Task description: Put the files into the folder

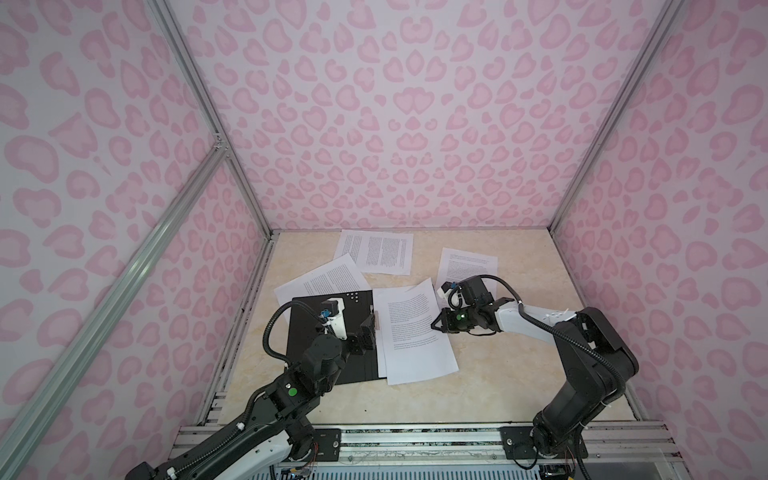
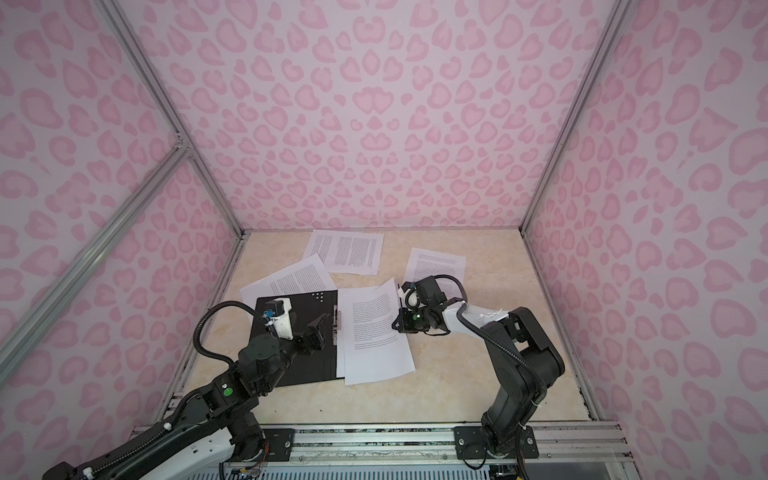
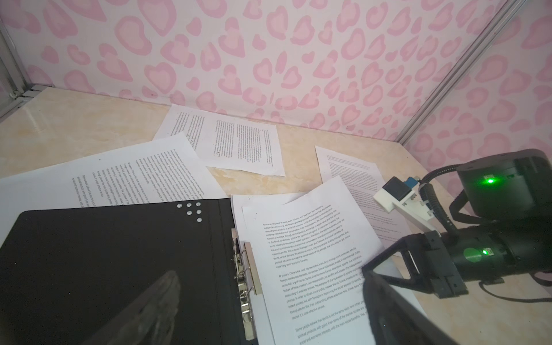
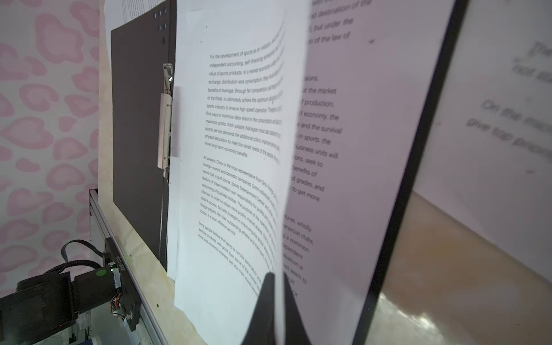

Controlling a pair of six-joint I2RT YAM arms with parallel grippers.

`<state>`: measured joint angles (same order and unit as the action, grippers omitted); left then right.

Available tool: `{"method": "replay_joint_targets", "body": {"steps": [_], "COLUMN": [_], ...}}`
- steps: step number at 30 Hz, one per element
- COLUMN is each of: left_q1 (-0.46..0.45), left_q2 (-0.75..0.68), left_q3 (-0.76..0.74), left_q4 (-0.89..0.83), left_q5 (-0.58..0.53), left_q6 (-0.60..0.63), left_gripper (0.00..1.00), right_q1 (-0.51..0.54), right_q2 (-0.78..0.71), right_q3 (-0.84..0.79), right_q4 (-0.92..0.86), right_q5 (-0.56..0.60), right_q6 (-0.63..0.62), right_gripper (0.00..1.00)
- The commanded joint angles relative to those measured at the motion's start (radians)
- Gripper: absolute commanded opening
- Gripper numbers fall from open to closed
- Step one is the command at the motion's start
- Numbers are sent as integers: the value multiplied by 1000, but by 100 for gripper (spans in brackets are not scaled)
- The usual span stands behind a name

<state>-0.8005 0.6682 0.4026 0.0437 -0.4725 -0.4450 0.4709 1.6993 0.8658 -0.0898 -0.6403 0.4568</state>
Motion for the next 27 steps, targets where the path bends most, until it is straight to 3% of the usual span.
{"method": "replay_joint_targets", "body": {"steps": [1,11,27], "left_q1": [1,3,2], "left_q2": [38,162,195], "left_q3": [23,67,78], "left_q4": [16,12,13], "left_q5": [29,70,77], "left_q6": [-5,-14,-14], "left_gripper": [97,97,97], "right_q1": [1,-2,1], "right_q2": [0,39,56], "right_q3": [-20,-5,-12], "right_q4": [76,119,190], "right_q5": [-2,1,5], "right_q6": [22,69,141], "right_gripper": [0,0,0]}}
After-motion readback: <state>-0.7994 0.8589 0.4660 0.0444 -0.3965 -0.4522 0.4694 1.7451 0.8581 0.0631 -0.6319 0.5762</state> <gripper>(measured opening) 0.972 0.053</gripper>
